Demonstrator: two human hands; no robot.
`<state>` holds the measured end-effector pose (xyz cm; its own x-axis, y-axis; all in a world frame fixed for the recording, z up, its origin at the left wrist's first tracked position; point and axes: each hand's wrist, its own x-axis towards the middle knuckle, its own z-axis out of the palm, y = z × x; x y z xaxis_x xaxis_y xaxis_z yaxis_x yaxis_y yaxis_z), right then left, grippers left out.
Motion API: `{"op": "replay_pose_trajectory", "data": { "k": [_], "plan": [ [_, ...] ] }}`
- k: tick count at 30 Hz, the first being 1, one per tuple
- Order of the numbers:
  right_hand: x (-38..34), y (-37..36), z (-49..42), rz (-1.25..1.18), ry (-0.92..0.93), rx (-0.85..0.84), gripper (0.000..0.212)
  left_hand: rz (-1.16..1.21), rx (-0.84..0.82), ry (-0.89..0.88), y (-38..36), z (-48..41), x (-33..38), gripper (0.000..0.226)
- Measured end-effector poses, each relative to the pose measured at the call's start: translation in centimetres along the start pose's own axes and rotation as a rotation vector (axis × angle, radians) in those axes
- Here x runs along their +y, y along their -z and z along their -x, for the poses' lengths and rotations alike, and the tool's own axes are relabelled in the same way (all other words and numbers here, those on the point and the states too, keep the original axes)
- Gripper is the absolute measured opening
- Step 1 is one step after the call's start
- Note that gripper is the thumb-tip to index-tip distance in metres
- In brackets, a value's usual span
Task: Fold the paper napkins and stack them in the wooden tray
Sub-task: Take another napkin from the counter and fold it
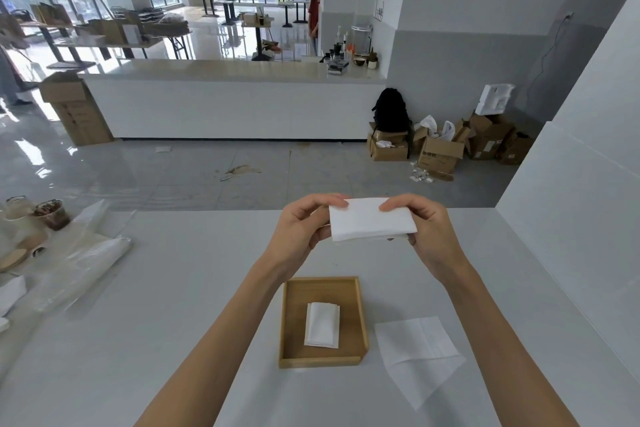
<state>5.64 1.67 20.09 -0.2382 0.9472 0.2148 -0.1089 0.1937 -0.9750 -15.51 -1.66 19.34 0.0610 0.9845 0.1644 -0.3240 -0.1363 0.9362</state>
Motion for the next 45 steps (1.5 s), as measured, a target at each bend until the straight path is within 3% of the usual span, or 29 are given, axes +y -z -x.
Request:
{"op": "replay_pose_trajectory", "data": {
  "k": [9, 12, 18, 24, 28, 31, 33, 35, 39, 42, 45],
  "plan": [
    [0.9, 0.4, -0.4, -0.113, -0.056, -0.126, 0.047, -0.015, 0.066, 0.029, 0.8, 0.0, -1.1, 0.028],
    [1.2, 0.6, -0.4, -0.146, -0.056, -0.155, 0.047, 0.03, 0.066, 0.044, 1.4, -0.2, -1.5, 0.034],
    [1.6, -0.2, -0.6, 0.209, -0.082, -0.047, 0.02, -0.021, 0.067, 0.097, 1.9, -0.5, -2.4, 0.02],
    [1.4, -0.6, -1.1, 0.339, -0.073, -0.067, 0.036, -0.089, 0.046, 0.256, 2.3, 0.6, -3.2, 0.033],
    [0.2, -0.5, -2.2, 0.416, -0.1, -0.279, 0.05, -0.139, -0.079, 0.38, 2.4, 1.0, -2.9, 0.035],
    [-1.0, -0.6, -3.5, 0.528, -0.112, -0.528, 0.057, -0.27, -0.152, 0.386, 1.8, 1.0, -2.9, 0.033],
    [-1.3, -0.8, -4.1, 0.57, -0.114, -0.609, 0.057, -0.304, -0.127, 0.363, 1.4, 0.9, -3.4, 0.028],
    [-0.8, -0.9, -4.3, 0.542, -0.129, -0.554, 0.051, -0.267, -0.048, 0.327, 1.0, 0.9, -4.1, 0.027],
    [2.6, -0.4, -3.3, 0.335, -0.266, -0.26, 0.051, -0.143, 0.146, 0.296, 0.5, 1.1, -6.3, 0.033],
    [5.9, -0.4, -1.7, 0.229, -0.318, -0.138, 0.046, -0.1, 0.131, 0.398, 0.4, 1.9, -8.3, 0.041],
    [7.9, -0.1, -0.7, 0.213, -0.371, -0.136, 0.05, -0.132, 0.144, 0.455, 0.6, 2.6, -10.1, 0.042]
  ]
}}
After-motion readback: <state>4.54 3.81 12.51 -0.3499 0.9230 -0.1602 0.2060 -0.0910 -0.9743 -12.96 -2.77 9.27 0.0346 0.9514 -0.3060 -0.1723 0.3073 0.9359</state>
